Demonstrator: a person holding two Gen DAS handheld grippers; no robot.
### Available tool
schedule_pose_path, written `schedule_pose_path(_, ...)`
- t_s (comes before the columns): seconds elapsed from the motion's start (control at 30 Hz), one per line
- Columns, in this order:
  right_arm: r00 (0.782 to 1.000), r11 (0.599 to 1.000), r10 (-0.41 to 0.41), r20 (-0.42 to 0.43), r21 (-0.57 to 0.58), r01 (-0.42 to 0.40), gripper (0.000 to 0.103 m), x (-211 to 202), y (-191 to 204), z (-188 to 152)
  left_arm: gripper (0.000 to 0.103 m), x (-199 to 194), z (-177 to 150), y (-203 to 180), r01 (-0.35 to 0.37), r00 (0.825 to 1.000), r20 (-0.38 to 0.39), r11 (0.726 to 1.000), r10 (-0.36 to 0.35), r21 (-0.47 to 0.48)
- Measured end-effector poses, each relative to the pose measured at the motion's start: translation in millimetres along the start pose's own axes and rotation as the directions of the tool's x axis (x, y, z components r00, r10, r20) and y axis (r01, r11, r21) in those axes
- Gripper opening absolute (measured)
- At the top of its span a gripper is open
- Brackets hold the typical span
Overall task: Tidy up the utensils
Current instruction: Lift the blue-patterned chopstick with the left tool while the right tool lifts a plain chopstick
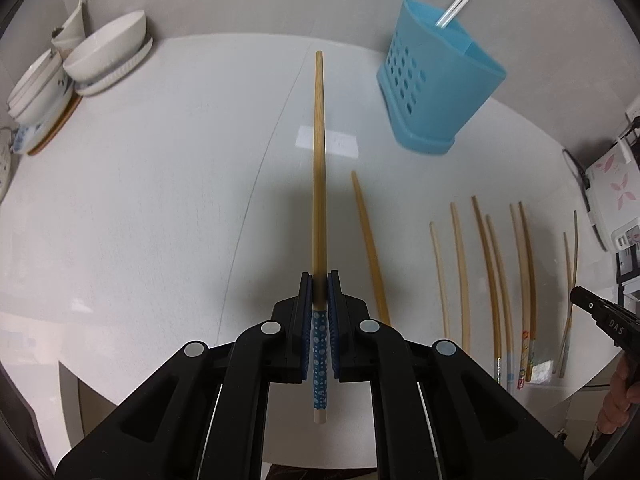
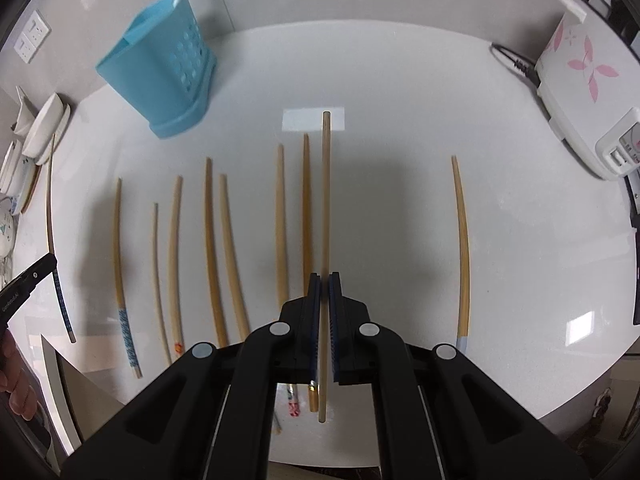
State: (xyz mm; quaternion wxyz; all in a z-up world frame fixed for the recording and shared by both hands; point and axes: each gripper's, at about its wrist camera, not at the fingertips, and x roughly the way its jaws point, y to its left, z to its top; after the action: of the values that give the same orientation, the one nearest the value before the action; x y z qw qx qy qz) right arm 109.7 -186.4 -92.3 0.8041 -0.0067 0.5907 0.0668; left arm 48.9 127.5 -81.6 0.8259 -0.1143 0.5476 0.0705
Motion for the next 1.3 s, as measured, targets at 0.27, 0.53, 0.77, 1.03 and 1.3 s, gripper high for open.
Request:
schedule_pose_path(0.27,0.992,0.999,0.043,0.123,-0.008,-0.042,0.004,-24,21,25,0.007,-11,47,-23,0.027,0.992,0.124,0.999,-0.031,0.033)
schedule_pose_path(0.53,0.969,0.990,0.127,0.212,-0.092,-0.109,0.004,-41,39,72,0.007,-31,88,-48,0.076,0.956,0.280,0.996,-0.083,0.036)
schedule_pose_path(0.77,0.944,0.978,0.187,0.272,-0.137,-0.155,0.004,-51,49,114,0.007,-33,124,-74,0.118,0.910,0.394,0.992,-0.130,0.054)
schedule_pose_path(1.03,0.919,0.974,0.216,0.331,-0.143,-0.177,0.004,-59,50,144,0.007,-33,163,-101,0.161,0.834,0.519,0.982,-0.191,0.103)
schedule_pose_path(1.3,0.925,0.978,0.200,0.323,-0.127,-0.167,0.004,-52,38,155,0.007,-17,188,-126,0.167,0.784,0.577,0.973,-0.231,0.162)
